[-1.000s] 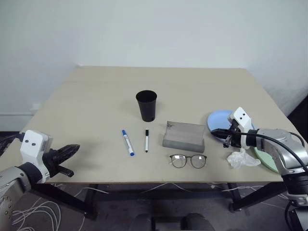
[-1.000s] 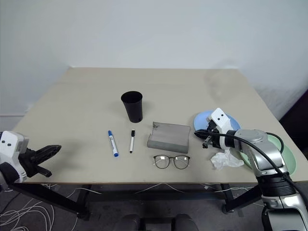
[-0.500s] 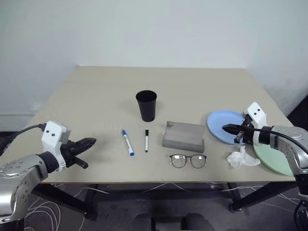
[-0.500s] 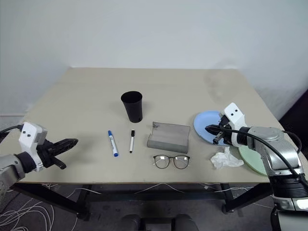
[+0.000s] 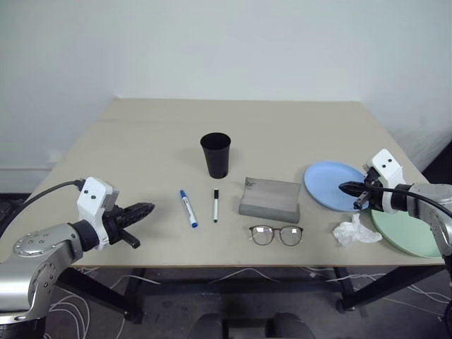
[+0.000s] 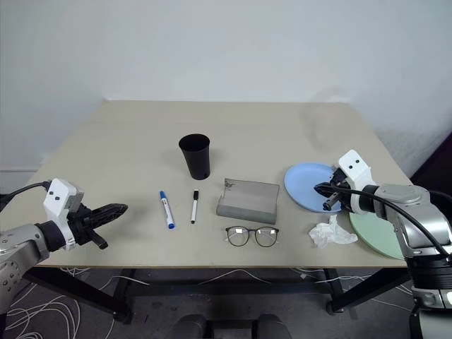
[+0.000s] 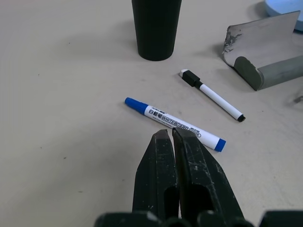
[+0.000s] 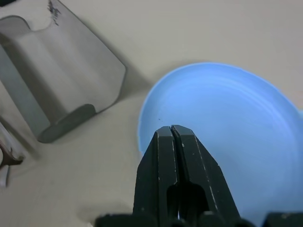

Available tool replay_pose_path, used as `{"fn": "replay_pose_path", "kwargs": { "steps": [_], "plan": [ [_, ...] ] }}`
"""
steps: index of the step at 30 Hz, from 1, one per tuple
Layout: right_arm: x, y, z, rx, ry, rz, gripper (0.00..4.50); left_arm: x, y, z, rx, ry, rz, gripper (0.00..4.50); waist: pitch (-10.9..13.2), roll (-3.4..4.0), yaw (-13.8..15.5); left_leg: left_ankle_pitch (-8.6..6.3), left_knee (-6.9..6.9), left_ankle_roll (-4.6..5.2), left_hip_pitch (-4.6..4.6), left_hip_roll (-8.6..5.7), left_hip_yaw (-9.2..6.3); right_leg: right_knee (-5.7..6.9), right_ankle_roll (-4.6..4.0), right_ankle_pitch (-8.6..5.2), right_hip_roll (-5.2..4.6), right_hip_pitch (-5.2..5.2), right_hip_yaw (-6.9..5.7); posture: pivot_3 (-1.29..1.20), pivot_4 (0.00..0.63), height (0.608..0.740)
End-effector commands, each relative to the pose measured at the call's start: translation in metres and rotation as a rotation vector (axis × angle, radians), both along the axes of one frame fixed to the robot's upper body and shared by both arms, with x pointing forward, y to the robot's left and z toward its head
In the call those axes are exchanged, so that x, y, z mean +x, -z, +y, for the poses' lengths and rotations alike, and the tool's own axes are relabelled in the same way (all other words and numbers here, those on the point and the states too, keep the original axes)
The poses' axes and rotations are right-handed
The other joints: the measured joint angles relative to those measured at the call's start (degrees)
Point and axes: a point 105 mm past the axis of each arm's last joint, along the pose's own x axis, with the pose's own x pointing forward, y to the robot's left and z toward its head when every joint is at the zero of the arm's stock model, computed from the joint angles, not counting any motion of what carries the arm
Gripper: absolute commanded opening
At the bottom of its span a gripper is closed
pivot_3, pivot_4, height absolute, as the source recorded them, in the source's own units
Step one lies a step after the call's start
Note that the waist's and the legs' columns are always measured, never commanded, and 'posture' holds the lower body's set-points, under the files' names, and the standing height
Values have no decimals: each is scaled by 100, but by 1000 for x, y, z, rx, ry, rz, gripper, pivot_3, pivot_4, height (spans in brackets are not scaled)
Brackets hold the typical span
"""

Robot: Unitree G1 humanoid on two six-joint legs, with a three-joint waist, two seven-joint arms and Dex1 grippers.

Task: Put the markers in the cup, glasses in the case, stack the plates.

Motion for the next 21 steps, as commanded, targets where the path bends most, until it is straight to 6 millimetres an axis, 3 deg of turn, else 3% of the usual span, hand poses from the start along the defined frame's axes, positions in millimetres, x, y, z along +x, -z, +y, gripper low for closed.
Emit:
{"fn": "replay_pose_path", "kwargs": {
  "steps": [1,2,5,14,15,16,21],
  "plan": [
    [-2,-16,-16,-38,49,-50,349,6,-13,-3,42,41,-53,0,0,0,7,1,3,2,0,-1,0,1,0,0,0,2,0,0,0,740],
    [-5,-16,-20,-43,60,-44,381,8,-13,-3,46,45,-50,188,0,0,9,2,8,3,0,-2,2,3,0,0,0,4,-1,0,0,740],
    [-12,-15,-32,-63,87,-27,1224,10,-12,-2,52,59,-37,891,0,1,2,2,12,4,-1,-2,3,6,4,2,0,4,2,0,0,740],
    [-31,-14,-70,-130,170,12,4299,14,-12,1,59,71,-47,3950,0,2,-4,2,11,5,0,-2,7,6,6,3,2,1,8,0,0,740],
    [-33,-14,-74,-139,172,22,4500,14,-12,2,60,72,-48,4344,0,2,-6,2,11,5,0,-2,7,6,6,3,2,2,8,0,0,740],
    [-37,-13,-78,-151,174,36,4500,15,-13,2,63,73,-55,4460,0,2,-4,2,11,5,1,-2,8,6,6,2,3,2,8,0,0,740],
    [-52,0,-93,-201,172,111,4500,16,-15,1,47,88,-55,4460,0,2,-1,2,13,5,0,-2,7,6,8,1,3,3,7,0,0,740]
  ]
}}
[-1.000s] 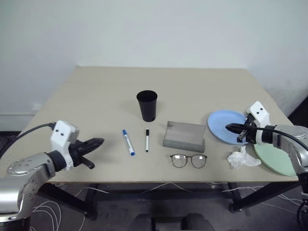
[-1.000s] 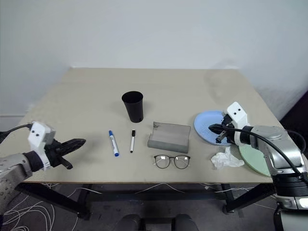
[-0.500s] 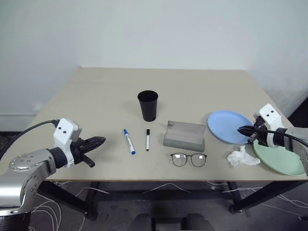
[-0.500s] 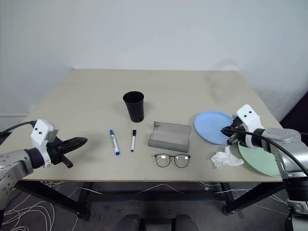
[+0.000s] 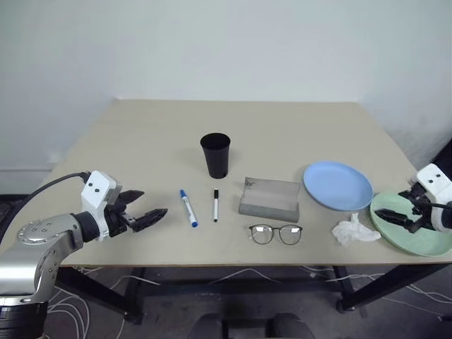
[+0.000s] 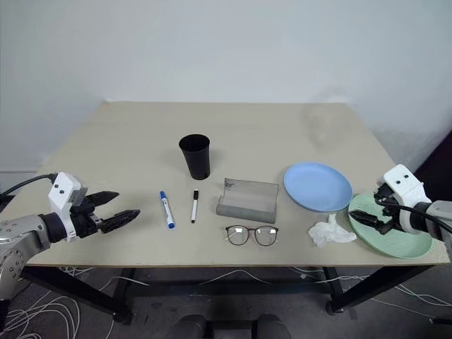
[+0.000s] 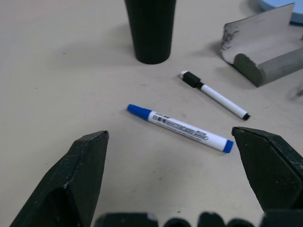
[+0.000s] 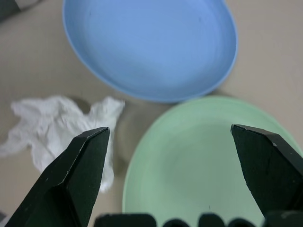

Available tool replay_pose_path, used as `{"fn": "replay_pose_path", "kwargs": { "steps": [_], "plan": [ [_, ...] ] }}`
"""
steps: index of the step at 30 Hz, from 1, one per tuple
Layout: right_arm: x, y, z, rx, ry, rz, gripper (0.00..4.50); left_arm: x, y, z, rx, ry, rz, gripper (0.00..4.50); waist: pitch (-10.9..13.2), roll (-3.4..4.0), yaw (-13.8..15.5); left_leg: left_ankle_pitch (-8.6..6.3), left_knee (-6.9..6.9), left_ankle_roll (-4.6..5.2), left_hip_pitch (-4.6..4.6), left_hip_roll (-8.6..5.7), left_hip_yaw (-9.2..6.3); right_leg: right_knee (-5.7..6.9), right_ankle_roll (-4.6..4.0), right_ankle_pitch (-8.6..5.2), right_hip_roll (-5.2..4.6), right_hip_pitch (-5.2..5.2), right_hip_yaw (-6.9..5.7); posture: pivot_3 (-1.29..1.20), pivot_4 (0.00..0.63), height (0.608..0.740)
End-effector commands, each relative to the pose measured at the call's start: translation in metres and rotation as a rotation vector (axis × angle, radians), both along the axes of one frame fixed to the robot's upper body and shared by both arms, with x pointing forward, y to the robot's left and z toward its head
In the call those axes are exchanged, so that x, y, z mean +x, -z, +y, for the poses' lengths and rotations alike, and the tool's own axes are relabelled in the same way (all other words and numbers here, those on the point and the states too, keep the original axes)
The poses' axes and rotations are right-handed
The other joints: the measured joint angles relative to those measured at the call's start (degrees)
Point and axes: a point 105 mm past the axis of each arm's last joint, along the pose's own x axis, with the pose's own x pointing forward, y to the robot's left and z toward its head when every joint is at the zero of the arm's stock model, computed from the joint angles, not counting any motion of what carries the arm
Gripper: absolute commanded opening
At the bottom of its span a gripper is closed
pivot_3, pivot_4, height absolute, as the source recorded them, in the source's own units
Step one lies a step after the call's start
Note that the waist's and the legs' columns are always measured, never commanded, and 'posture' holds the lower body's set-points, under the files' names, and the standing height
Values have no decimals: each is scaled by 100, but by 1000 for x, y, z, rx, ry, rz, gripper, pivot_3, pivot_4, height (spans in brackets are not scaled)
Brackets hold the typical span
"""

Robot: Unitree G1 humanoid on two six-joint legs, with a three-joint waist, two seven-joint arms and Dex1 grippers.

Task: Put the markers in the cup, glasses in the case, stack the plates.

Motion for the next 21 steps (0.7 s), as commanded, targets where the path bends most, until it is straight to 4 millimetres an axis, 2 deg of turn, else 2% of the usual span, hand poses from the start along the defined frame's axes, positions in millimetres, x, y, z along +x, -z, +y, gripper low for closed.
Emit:
{"fn": "replay_pose_path", "kwargs": {
  "steps": [1,8,17,21],
  "plan": [
    [-4,-10,-11,-45,-8,-15,4500,1,-16,-4,17,45,-41,4460,0,-1,-3,0,0,0,0,0,0,0,1,0,0,0,1,0,0,740],
    [-22,16,-14,-60,-27,80,4500,-1,-15,-5,19,42,-39,4460,-1,1,-3,0,0,0,2,1,0,0,16,-8,0,2,2,0,0,740],
    [-24,41,-17,-117,-16,123,4500,-3,-17,-4,24,31,-39,4460,-1,1,-6,1,7,1,6,2,6,2,27,-7,4,3,9,0,0,740],
    [-23,50,-18,-148,-24,143,3258,-4,-18,-4,27,24,-39,4500,-1,1,-6,1,10,2,4,1,7,2,29,-5,3,3,10,0,0,740]
  ]
}}
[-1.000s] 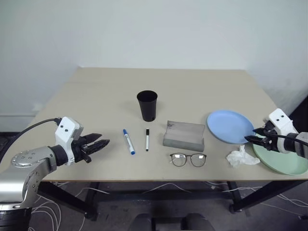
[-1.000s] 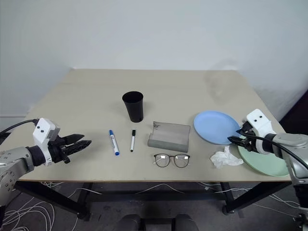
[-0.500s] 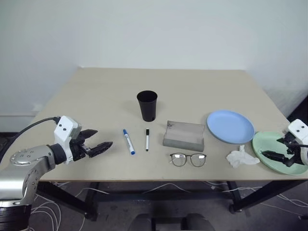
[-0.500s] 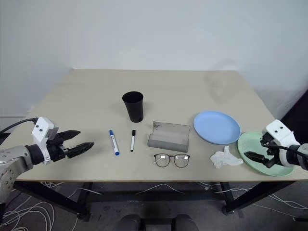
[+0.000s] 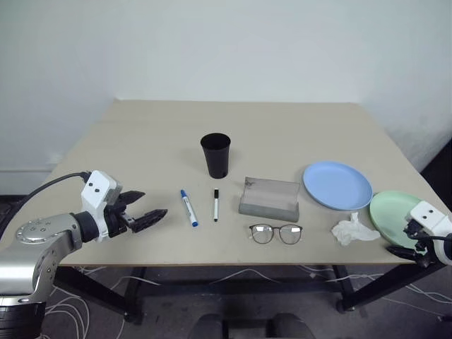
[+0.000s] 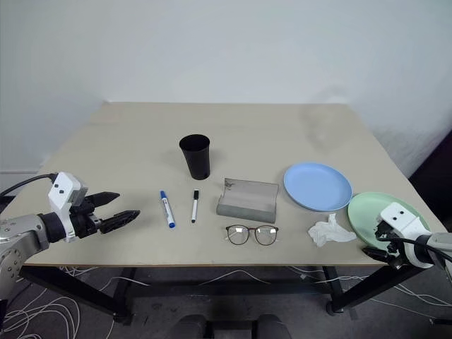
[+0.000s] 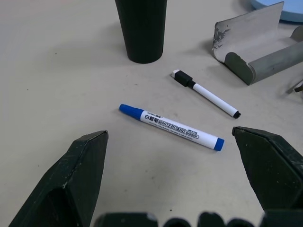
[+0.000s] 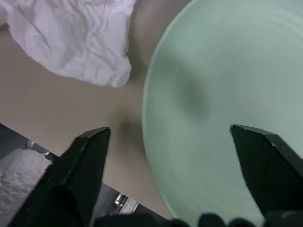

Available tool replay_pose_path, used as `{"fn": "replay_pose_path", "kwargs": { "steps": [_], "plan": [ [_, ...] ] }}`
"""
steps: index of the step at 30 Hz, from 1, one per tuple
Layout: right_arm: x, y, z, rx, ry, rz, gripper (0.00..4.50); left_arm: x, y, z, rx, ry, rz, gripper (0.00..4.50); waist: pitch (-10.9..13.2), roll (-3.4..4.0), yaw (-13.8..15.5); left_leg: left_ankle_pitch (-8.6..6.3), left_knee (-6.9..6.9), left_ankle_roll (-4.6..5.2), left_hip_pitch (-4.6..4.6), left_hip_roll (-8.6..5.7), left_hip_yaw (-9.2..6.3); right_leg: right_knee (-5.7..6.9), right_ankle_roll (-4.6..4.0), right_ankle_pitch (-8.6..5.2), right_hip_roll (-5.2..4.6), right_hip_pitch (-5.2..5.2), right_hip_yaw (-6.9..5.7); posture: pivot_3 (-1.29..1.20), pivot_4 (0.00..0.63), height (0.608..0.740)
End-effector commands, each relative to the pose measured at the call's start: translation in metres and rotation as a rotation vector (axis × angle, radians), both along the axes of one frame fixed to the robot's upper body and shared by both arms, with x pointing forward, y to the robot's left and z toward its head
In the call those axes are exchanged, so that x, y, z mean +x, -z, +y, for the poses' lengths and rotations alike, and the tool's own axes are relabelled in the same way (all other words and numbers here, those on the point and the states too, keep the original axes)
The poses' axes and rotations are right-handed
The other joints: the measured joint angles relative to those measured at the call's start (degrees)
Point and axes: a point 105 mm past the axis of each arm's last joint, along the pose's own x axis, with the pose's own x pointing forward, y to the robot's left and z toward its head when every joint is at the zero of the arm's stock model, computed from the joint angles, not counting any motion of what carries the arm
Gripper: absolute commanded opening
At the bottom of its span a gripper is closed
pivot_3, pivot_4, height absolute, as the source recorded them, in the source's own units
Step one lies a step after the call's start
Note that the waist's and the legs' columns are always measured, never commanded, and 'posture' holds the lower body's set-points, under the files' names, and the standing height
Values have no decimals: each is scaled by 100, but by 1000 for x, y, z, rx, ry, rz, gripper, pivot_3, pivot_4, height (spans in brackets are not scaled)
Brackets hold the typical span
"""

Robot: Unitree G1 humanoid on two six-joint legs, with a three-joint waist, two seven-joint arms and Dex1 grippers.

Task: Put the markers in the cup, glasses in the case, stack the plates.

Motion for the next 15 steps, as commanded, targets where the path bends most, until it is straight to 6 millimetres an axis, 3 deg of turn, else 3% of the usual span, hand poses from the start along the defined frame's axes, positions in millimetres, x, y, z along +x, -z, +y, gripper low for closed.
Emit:
{"fn": "replay_pose_path", "kwargs": {
  "steps": [1,9,15],
  "plan": [
    [8,-5,-3,-45,-19,-33,2890,0,-18,1,23,0,-59,4500,0,0,0,0,0,0,0,0,0,0,0,0,0,0,0,0,0,740],
    [16,-3,-10,-87,-17,-49,176,-4,-18,2,25,-20,-57,4500,-1,-12,-10,2,8,4,4,1,2,-1,9,8,-2,8,5,0,0,740],
    [39,-21,-29,-177,26,-132,50,-4,-19,3,26,-32,-59,4500,10,-24,-12,11,6,24,96,16,45,-11,18,19,-23,69,41,0,0,740]
  ]
}}
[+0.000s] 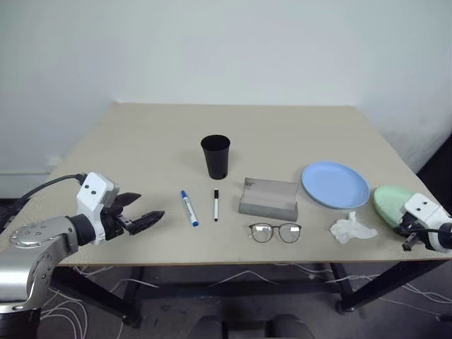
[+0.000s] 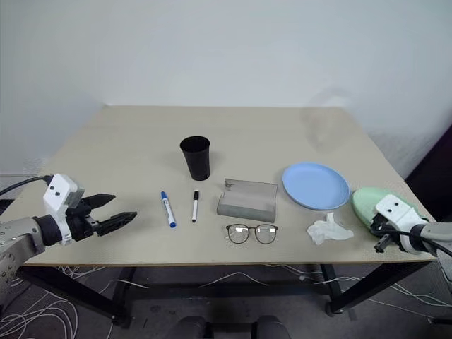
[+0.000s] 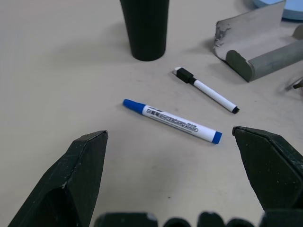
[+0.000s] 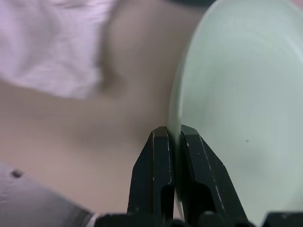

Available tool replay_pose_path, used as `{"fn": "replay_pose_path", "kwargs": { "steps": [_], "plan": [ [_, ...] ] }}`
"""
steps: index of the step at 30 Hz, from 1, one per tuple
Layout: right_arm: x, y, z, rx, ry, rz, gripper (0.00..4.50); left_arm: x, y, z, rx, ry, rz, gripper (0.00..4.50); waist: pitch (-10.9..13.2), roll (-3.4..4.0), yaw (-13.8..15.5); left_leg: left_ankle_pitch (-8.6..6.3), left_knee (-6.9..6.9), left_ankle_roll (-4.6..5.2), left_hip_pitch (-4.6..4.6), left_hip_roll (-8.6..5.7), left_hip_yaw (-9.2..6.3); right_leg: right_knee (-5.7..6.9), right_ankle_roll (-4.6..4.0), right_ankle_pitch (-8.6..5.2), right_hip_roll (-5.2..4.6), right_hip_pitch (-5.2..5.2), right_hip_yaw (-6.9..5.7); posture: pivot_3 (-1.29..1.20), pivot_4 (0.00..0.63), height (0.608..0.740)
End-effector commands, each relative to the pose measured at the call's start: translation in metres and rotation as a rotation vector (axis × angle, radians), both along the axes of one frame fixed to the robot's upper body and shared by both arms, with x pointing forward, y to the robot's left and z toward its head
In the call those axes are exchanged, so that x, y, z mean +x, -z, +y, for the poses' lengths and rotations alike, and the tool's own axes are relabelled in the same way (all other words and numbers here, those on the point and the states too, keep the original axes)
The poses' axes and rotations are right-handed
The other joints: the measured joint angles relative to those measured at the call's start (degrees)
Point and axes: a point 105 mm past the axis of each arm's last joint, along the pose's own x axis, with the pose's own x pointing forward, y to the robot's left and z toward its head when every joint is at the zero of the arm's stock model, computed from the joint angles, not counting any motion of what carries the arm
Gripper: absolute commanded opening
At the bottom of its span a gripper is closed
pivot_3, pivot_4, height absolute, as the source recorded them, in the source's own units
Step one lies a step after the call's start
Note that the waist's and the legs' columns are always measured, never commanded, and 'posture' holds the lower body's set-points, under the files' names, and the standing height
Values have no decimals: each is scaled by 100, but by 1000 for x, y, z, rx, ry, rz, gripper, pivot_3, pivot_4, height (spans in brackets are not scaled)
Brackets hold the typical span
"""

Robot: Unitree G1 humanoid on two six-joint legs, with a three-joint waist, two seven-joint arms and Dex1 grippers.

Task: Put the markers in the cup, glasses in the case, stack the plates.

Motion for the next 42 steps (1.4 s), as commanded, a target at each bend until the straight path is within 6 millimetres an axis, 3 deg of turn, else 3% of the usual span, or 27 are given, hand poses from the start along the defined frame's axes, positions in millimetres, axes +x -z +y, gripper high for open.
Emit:
{"fn": "replay_pose_path", "kwargs": {
  "steps": [1,4,8,12,16,22,32,35,39,42],
  "plan": [
    [17,-20,-14,-82,23,-73,50,2,-15,-1,11,6,-57,4500,5,8,4,3,1,6,3,1,1,0,4,2,-3,3,3,0,0,740],
    [41,-43,6,-72,-63,-165,50,3,-15,-1,8,3,-57,4500,7,25,-14,12,-1,18,-1,-1,31,2,21,15,-4,-4,36,0,0,740],
    [64,-63,57,-69,-283,-232,50,4,-14,-2,5,4,-59,4500,10,28,-134,17,-21,26,-10,-3,88,7,28,25,7,-31,75,0,0,740],
    [69,-62,97,-48,-449,-223,50,4,-14,-3,3,3,-62,4500,9,23,-143,17,-39,26,-29,-5,96,6,38,35,13,-66,89,0,0,740],
    [69,-48,128,-25,-566,-179,50,2,-13,-3,-1,-3,-63,4500,10,22,-121,16,-48,27,-45,-3,93,0,35,36,11,-81,89,0,0,740],
    [80,-34,136,-45,-605,-153,50,-2,-11,-1,-4,-24,-64,4500,12,17,-126,15,-40,30,-46,0,95,0,35,36,2,-77,90,0,0,740],
    [95,-32,134,-101,-637,-156,50,-11,-12,3,-4,-56,-62,4500,13,19,-133,15,-41,30,-43,-1,95,1,22,44,6,-78,89,0,0,740],
    [92,-32,141,-82,-671,-144,743,-11,-12,3,-4,-58,-62,4500,13,19,-135,16,-41,30,-42,-2,96,1,21,45,6,-78,91,0,0,740],
    [85,-36,149,-36,-698,-134,2101,-12,-12,4,-5,-60,-62,4500,13,19,-136,16,-41,30,-42,-2,96,1,22,45,6,-78,91,0,0,740],
    [79,-57,151,26,-693,-153,3166,-12,-13,4,-5,-60,-61,4500,13,19,-134,15,-42,30,-43,0,95,1,22,45,6,-79,90,0,0,740]
  ]
}}
